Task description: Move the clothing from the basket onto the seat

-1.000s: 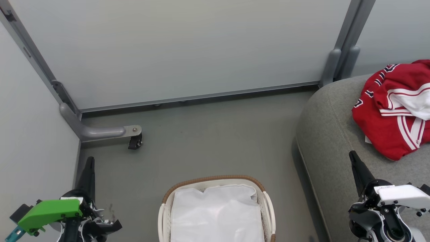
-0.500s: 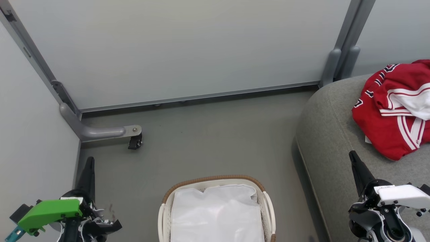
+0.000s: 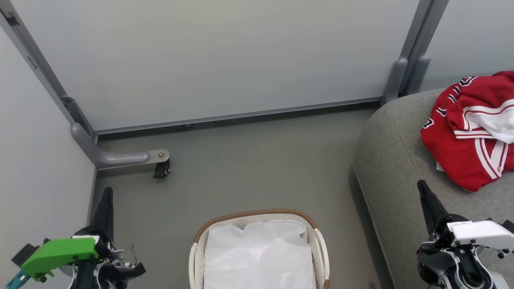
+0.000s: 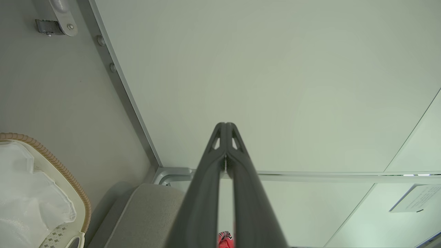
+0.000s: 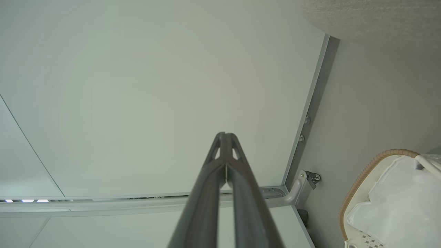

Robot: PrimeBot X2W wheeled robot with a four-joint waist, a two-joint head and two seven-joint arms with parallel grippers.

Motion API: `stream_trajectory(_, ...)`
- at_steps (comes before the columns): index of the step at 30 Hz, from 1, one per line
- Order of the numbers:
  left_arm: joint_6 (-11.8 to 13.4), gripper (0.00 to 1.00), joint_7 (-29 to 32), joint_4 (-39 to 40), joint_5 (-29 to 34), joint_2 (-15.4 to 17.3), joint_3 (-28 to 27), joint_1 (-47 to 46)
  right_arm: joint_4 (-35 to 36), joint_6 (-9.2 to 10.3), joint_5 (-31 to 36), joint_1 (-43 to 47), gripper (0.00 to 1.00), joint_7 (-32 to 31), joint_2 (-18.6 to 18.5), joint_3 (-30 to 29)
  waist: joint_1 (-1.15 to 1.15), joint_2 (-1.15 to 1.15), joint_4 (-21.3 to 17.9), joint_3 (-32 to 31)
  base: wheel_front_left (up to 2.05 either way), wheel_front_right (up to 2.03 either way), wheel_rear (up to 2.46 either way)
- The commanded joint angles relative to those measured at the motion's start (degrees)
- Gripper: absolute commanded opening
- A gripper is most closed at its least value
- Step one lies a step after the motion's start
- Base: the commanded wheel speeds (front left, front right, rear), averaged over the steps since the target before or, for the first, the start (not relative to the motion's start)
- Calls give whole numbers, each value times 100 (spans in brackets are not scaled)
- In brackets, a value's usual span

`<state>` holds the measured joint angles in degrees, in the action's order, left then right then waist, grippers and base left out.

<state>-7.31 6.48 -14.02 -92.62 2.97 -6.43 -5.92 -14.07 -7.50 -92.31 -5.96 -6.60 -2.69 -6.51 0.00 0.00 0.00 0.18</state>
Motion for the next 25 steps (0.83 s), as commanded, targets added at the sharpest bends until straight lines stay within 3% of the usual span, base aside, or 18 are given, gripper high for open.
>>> stream_trajectory(1,-33,0,20,6,29,0,-18,-61,18,2,-20,-44,0,-7,-36,-12,0,0,0,0,0,0,0)
stream_trajectory(25,-33,0,25,6,34,-3,-22,-62,18,2,-21,-44,0,-7,-36,-12,0,0,0,0,0,0,0)
